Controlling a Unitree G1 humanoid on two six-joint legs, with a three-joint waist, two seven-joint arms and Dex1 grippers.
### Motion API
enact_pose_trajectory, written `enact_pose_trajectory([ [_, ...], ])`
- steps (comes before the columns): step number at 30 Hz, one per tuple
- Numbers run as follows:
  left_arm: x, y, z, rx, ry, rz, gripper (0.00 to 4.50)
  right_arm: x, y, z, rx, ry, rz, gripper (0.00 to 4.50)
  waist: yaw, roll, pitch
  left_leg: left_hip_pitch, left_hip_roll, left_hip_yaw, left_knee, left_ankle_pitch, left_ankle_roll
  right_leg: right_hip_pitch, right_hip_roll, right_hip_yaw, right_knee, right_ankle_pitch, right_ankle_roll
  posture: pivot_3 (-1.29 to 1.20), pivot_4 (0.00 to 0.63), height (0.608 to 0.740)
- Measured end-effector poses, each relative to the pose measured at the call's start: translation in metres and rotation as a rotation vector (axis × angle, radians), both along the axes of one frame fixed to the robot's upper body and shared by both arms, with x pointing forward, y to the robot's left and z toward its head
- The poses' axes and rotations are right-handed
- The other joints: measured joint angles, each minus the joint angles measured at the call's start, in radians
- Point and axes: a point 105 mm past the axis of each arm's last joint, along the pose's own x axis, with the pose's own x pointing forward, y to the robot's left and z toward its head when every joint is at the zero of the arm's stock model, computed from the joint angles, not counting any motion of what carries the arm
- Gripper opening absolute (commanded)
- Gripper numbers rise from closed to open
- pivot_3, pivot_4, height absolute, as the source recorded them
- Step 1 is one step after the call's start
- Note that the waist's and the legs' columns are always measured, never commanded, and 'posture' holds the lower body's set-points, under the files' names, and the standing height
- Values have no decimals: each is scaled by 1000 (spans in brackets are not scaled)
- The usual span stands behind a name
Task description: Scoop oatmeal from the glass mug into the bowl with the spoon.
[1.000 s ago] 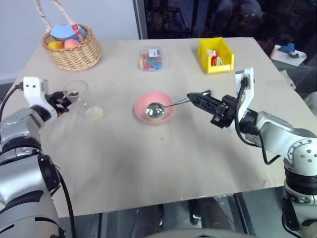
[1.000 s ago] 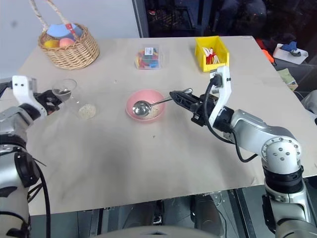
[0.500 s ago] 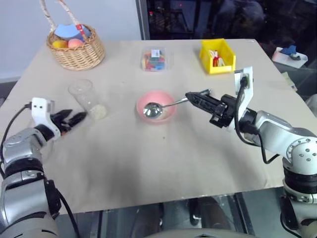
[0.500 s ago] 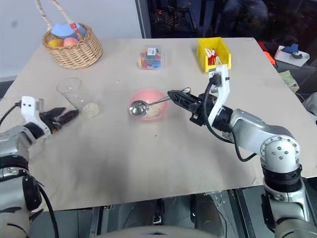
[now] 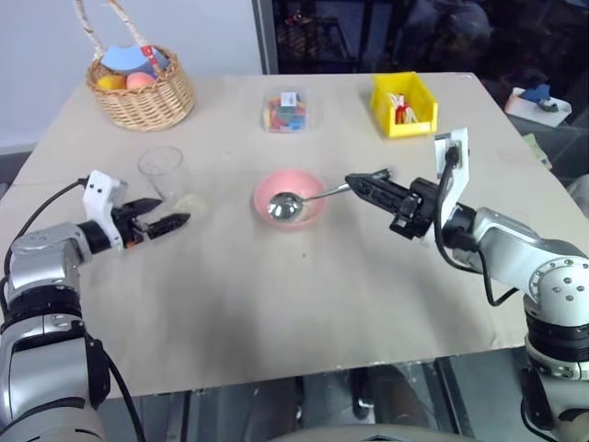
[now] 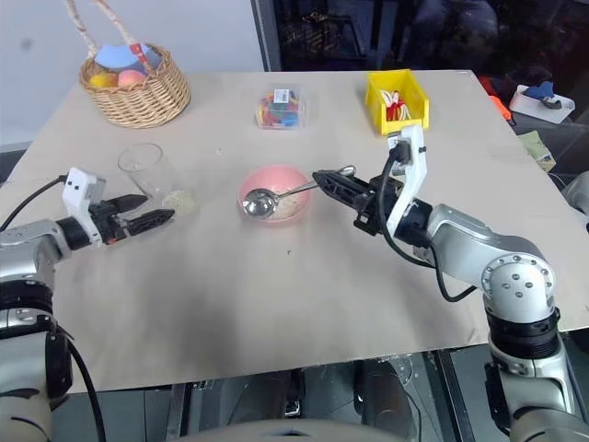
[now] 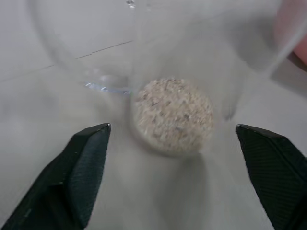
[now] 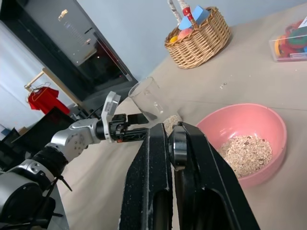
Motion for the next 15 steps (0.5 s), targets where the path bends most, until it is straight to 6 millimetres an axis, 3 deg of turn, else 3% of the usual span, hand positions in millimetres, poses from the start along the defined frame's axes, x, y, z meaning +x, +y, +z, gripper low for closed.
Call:
enact_pose_trajectory([
  [7, -7, -12, -11, -3, 39, -34, 4450, -1, 0, -1, -3, 0, -2, 0, -3, 0, 0, 0, 2, -2, 0, 0, 0, 0, 0, 1, 0, 0, 0, 0, 150, 740],
  [11, -31, -28, -19, -62, 77, -81, 4450, 0, -2, -2, -8, 5, -11, 0, -3, 0, 0, 1, 3, -4, 0, 0, 1, 0, 0, 2, 0, 0, 0, 0, 150, 740],
  [15, -51, -38, -11, -108, 72, -94, 4450, 0, -2, -2, -8, 5, -8, 0, -1, 0, 0, 1, 4, -5, 0, 0, 0, 0, 0, 1, 0, 0, 0, 0, 150, 740],
])
